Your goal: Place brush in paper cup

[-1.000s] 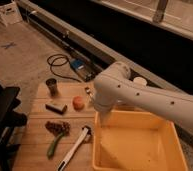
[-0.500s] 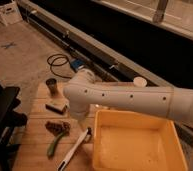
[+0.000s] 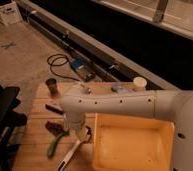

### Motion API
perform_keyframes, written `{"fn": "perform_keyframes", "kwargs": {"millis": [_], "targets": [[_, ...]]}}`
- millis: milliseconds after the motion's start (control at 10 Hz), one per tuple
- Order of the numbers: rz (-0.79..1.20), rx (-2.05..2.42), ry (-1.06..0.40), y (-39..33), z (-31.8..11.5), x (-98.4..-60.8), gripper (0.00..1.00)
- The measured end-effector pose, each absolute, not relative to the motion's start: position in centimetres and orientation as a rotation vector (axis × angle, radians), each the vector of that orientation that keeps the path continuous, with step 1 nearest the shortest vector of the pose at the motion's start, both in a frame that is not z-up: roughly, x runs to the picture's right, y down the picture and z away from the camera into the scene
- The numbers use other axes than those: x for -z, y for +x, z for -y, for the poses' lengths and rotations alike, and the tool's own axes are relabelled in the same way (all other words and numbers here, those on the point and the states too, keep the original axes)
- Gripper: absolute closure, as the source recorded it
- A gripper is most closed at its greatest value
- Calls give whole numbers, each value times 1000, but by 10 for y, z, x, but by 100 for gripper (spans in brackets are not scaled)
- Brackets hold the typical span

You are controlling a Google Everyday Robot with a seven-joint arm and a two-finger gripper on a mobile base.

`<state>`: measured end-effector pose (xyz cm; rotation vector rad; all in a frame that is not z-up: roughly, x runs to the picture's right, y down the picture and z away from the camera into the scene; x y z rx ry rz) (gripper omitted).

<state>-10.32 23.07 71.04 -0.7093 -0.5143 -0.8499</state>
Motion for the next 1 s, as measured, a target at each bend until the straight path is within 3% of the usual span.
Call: {"fn": "perform_keyframes", "kwargs": {"millis": [600,1000], "targets": [[515,851,-708,-104,-230,-711,35],[521,818,-768,-99,-253,-736,35]]}}
